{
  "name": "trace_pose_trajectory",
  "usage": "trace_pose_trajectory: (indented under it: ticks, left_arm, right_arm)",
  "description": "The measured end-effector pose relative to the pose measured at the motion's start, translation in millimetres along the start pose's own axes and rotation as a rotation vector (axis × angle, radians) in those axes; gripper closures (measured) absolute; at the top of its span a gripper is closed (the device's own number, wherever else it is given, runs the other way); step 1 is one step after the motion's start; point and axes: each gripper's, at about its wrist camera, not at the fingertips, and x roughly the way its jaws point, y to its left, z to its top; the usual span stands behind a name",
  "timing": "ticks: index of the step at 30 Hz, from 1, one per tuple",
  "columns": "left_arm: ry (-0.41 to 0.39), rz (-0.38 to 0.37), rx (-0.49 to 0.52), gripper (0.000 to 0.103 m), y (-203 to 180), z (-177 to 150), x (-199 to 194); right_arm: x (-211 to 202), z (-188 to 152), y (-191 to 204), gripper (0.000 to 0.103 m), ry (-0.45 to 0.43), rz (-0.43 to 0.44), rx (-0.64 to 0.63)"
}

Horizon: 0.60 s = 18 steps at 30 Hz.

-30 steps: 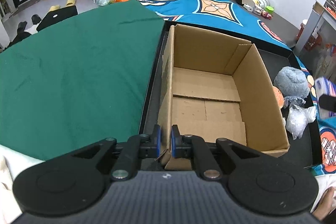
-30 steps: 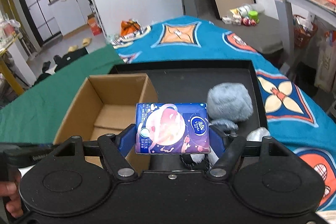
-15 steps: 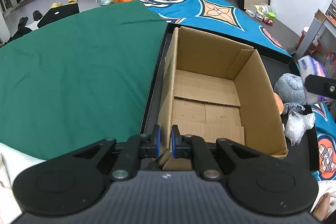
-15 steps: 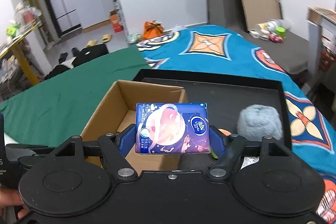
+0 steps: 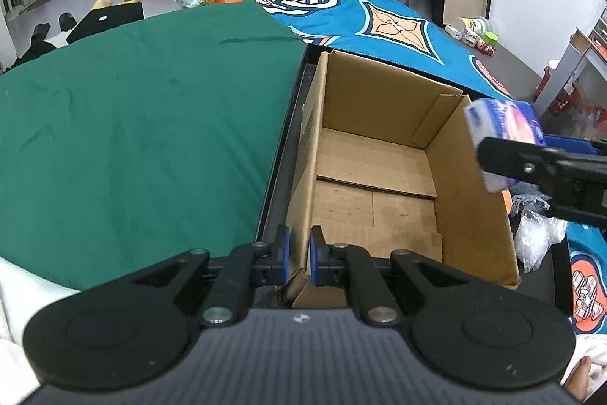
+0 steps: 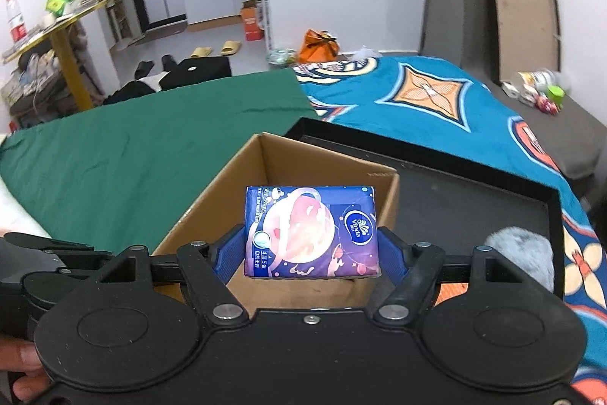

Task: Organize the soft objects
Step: 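Lift the tissue pack with the right gripper and release it into the box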

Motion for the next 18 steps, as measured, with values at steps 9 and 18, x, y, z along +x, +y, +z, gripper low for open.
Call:
trace_pose_trajectory:
  ticks: [9,18]
  left_arm:
    - [-0.002,-0.017,-0.025,0.093,5.0,0.3,1.2]
    - [-0.004,-0.023,-0.036,0.093,5.8,1.4,2.6]
  right_arm:
    - [9.3,14.4,22.1,0.032,-0.052,0.05,-0.081]
    - [13.9,18.0,22.3,0.01,-0.053,-0.004,-0.09]
